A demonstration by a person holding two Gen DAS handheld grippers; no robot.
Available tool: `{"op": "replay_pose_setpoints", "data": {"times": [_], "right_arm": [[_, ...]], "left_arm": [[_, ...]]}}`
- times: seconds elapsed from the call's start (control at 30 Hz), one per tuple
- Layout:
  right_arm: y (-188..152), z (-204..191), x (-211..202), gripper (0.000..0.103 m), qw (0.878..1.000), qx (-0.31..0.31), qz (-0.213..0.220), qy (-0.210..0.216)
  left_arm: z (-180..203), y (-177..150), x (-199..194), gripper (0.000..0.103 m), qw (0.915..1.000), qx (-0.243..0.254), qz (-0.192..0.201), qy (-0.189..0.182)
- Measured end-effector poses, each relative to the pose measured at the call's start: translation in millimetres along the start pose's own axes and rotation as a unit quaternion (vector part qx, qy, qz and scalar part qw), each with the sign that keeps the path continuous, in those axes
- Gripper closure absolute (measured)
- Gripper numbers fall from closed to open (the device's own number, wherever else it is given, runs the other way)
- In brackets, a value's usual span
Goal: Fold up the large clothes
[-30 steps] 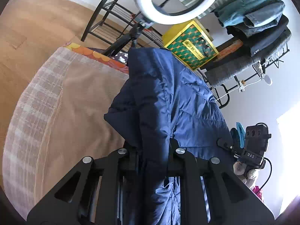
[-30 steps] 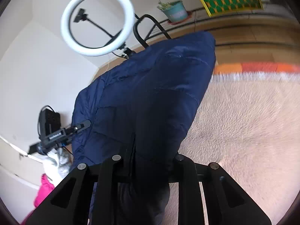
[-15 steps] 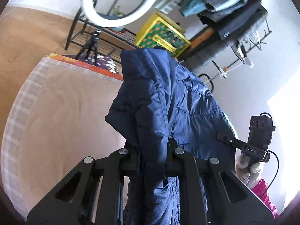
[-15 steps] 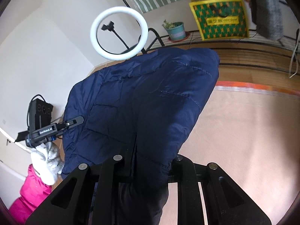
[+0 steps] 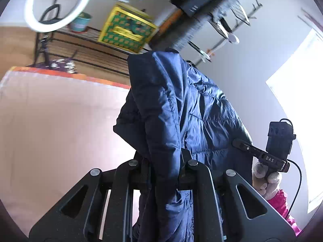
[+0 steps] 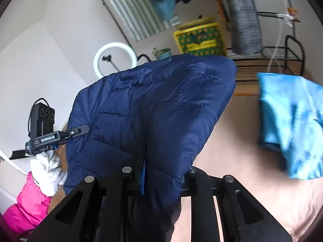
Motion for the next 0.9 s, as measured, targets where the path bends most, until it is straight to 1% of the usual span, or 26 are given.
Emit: {"op": "replay_pose_setpoints", "data": {"times": [0.1, 0.27, 0.43, 0.57, 0.67, 0.9], "right_arm": [[-1, 24, -32, 0.085, 1.0, 0.005, 0.014, -0.013], [0, 62, -80, 0.086, 0.999, 0.002, 0.03, -0.038], [7, 100, -112, 0.086, 0.997, -0.005, 0.038, -0.072], [19, 135, -129, 0.086, 0.993, -0.019, 0.044, -0.107], [31, 162, -135, 0.086, 0.991, -0.018, 0.051, -0.123], [66, 219, -140, 0.087, 0.984, -0.03, 0.072, -0.159]], "left_arm": [[41, -3, 22, 0.09, 0.9997, 0.019, -0.009, -0.013], [93, -9, 60, 0.09, 0.9987, 0.031, -0.021, -0.035], [140, -14, 109, 0.09, 0.9971, 0.044, -0.038, -0.05], [171, -15, 149, 0.09, 0.9957, 0.055, -0.043, -0.06], [192, -13, 180, 0.09, 0.9948, 0.063, -0.047, -0.065], [230, 8, 253, 0.09, 0.9929, 0.09, -0.039, -0.067]]}}
Point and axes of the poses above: each gripper's, at about its wrist camera, not at the fingertips, and x roughly the way its jaws point, z to its right, y to its top, the point moved 1 cm from there along x, roughly the way its jaws point, and after that the axes turned 4 degrees about z, right-handed, at the moved point
